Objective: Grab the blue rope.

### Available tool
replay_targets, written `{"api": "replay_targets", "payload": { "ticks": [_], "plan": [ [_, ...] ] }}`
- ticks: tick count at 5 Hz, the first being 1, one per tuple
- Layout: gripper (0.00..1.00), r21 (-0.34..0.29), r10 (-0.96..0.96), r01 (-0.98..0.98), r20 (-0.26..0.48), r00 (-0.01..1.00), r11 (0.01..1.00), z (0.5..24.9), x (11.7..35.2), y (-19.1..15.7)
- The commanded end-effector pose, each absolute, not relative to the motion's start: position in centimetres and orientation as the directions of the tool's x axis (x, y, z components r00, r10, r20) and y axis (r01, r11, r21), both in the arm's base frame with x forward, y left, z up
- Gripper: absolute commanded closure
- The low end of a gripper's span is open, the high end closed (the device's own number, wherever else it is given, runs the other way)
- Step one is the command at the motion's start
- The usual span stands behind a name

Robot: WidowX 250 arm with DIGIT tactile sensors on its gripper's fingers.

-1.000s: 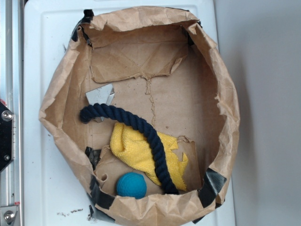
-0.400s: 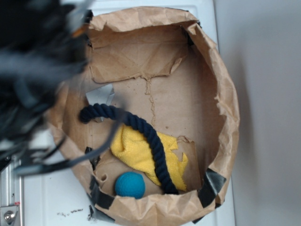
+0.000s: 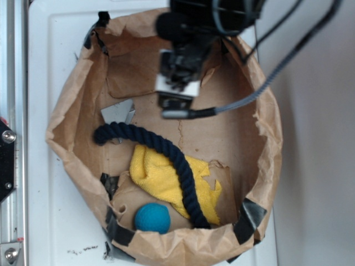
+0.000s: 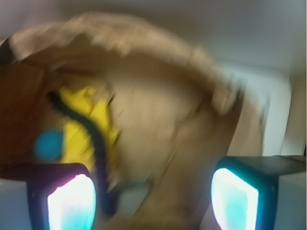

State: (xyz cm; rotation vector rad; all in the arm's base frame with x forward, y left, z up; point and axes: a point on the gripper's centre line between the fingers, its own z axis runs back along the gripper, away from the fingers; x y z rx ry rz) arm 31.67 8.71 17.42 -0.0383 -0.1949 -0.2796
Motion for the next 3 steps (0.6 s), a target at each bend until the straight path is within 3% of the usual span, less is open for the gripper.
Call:
{"api": "replay_targets", "payload": {
  "ticks": [1, 2, 3],
  "plan": [
    [0.0, 0.025, -0.432, 0.433, 0.149, 0.889, 0.901, 15.2, 31.0, 2.0],
    [0.0, 0.009, -0.489, 0.492, 0.116, 0.864, 0.871, 14.1, 28.9, 0.4],
    [0.0, 0.026, -0.478, 0.478, 0.075, 0.875, 0.878, 13.2, 28.5, 1.4]
  ]
}}
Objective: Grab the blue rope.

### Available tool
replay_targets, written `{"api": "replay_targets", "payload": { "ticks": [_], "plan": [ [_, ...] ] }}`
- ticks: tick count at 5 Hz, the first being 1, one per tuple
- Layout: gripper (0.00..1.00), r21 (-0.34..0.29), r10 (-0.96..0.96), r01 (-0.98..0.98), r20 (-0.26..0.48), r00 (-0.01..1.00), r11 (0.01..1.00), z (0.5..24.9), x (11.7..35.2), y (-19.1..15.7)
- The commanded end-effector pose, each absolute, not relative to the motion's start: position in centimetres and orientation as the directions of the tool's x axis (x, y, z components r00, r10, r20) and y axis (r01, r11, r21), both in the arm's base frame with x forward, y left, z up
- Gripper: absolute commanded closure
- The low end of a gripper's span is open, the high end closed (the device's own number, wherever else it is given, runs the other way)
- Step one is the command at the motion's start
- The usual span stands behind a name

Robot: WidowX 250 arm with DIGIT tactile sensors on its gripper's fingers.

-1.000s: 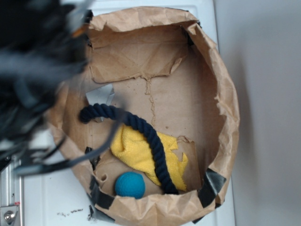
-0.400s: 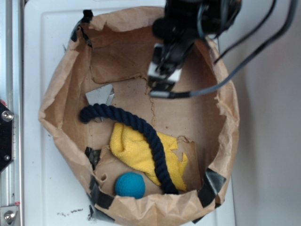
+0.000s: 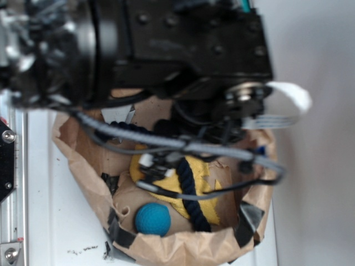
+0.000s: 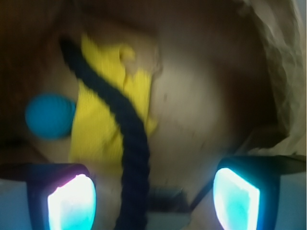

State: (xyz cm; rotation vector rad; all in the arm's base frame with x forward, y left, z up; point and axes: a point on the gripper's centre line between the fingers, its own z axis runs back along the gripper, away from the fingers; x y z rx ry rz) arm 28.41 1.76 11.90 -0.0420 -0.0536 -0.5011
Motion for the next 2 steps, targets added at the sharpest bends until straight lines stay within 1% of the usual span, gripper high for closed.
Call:
{"api": "replay_targets", "payload": {
  "ticks": [1, 2],
  "plan": [
    [0.0, 0.011, -0.46, 0.461, 0.051, 0.886, 0.888, 12.3, 27.8, 2.7],
    [0.0, -0.011, -0.485, 0.485, 0.005, 0.875, 0.875, 10.2, 28.6, 2.0]
  ]
}}
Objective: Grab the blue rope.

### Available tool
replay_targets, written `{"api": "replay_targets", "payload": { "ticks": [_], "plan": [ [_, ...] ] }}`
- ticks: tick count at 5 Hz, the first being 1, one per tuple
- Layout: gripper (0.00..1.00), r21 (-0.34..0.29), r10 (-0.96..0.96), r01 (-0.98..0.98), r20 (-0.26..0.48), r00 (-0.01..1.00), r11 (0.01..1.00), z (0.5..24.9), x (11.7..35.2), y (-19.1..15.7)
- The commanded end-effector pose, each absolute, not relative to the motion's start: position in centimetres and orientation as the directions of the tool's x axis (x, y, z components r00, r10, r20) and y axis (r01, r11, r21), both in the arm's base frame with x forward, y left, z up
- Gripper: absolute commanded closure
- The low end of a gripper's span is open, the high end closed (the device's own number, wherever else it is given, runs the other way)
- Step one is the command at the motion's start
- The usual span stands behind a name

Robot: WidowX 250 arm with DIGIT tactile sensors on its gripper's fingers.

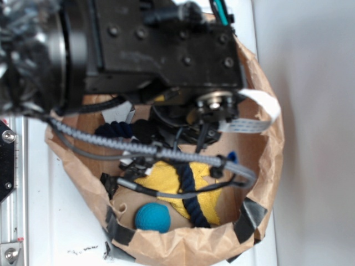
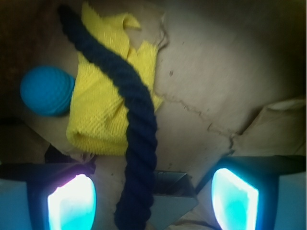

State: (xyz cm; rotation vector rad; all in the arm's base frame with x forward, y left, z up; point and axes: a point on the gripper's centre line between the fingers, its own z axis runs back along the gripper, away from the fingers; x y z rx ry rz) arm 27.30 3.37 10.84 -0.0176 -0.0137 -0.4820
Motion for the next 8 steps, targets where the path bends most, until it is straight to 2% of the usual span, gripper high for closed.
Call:
{"api": "replay_targets", "payload": {
  "ticks": [1, 2, 3, 4, 5, 6, 7, 8],
  "plan": [
    [0.0, -0.045, -0.49, 0.488, -0.028, 0.871, 0.872, 8.8, 28.7, 1.1],
    [0.0, -0.039, -0.475, 0.474, -0.047, 0.879, 0.88, 7.9, 28.8, 1.1],
    [1.0, -0.038, -0.451, 0.45, -0.042, 0.891, 0.892, 7.9, 28.5, 1.2],
    [1.0, -0.033, -0.467, 0.467, -0.009, 0.884, 0.884, 8.4, 28.5, 1.1],
    [1.0, -0.04, -0.459, 0.461, 0.054, 0.887, 0.886, 10.5, 29.0, 1.7],
    [1.0, -0.053, -0.427, 0.437, 0.139, 0.893, 0.898, 14.0, 28.4, 2.0],
    [1.0, -0.104, -0.352, 0.385, 0.241, 0.904, 0.917, 19.1, 26.0, 2.3],
    [1.0, -0.118, -0.314, 0.36, 0.293, 0.903, 0.926, 23.7, 25.1, 3.1]
  ]
}}
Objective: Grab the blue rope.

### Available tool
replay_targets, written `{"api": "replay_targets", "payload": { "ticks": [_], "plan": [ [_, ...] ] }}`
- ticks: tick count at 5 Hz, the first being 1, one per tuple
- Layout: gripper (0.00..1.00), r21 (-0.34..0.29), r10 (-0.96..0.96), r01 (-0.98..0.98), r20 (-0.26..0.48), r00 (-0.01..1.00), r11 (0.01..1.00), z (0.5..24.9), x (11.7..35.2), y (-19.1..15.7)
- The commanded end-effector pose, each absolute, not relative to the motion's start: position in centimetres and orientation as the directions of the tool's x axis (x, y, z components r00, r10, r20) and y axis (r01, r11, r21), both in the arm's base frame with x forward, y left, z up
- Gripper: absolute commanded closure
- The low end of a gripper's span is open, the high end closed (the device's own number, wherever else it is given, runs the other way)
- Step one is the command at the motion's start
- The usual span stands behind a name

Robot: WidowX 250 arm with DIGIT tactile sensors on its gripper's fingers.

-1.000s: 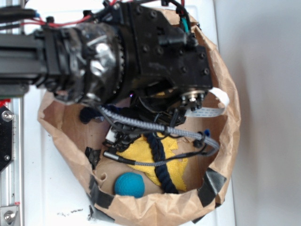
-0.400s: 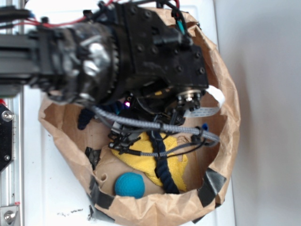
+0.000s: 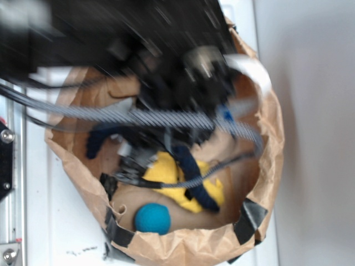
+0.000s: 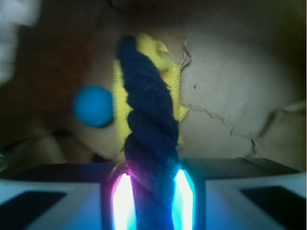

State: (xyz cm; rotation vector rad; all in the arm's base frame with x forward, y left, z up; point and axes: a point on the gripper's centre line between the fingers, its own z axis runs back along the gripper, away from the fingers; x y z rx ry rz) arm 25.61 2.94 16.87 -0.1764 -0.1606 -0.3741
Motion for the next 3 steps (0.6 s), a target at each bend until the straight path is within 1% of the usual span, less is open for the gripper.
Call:
{"api": "replay_targets", "payload": {
  "ticks": [1, 2, 3],
  "plan": [
    [1.0, -0.063, -0.298, 0.333, 0.314, 0.902, 0.941, 25.89, 24.96, 3.6],
    [1.0, -0.038, -0.276, 0.3, 0.298, 0.914, 0.953, 26.18, 25.57, 3.73],
    [0.0, 0.023, -0.32, 0.321, 0.19, 0.928, 0.947, 25.29, 25.78, 3.14]
  ]
}}
